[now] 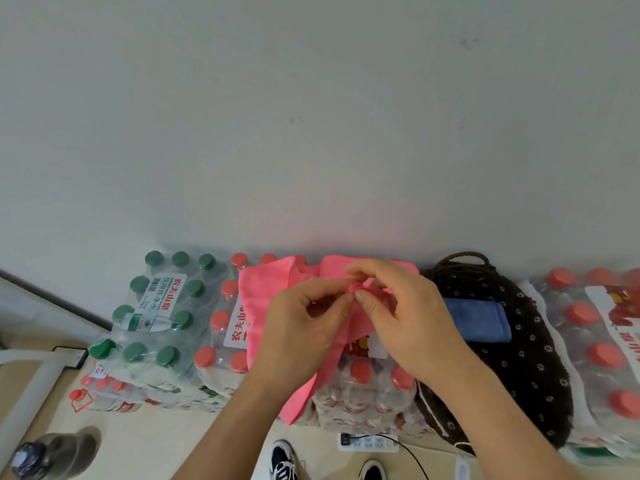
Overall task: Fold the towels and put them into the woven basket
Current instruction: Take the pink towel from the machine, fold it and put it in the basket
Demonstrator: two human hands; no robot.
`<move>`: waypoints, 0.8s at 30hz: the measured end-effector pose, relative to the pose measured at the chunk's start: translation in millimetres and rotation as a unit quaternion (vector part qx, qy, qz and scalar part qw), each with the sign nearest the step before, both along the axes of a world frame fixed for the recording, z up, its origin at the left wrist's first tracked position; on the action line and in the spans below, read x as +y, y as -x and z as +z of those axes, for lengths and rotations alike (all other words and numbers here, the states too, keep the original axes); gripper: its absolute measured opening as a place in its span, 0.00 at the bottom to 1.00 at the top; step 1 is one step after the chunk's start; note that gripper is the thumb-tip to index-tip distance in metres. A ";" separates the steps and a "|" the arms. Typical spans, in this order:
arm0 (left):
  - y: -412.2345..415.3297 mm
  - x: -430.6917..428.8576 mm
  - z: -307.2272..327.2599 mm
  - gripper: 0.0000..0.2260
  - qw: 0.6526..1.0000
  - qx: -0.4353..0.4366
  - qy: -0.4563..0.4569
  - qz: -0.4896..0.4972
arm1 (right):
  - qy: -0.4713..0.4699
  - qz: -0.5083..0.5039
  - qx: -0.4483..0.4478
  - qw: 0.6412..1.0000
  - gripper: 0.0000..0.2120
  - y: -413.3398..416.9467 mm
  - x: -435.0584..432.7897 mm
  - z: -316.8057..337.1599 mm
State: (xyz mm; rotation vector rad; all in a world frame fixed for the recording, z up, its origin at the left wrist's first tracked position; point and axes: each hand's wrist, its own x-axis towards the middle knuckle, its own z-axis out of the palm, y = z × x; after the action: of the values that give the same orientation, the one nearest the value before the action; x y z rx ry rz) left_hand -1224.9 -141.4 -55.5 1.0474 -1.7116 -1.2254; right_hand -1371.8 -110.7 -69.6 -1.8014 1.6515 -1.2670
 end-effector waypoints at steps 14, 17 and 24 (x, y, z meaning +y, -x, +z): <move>-47.1 12.2 -41.1 0.08 0.977 -0.194 0.002 0.083 | 0.122 -0.053 -0.014 0.991 0.04 10.1 -37.5 61.9; -71.1 -4.1 -27.3 0.13 0.975 -0.193 0.015 0.107 | 0.148 -0.070 -0.023 0.986 0.05 9.9 -46.1 80.2; -127.2 -41.8 43.1 0.10 0.975 -0.038 0.084 0.200 | 0.195 -0.121 -0.027 0.973 0.04 7.3 -51.3 123.2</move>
State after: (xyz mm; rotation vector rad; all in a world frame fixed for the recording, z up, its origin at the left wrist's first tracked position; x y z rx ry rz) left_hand -1097.8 -183.2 -12.4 1.2719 -1.5314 -0.7805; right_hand -1379.1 -162.0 53.6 -1.7911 1.7257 -1.8401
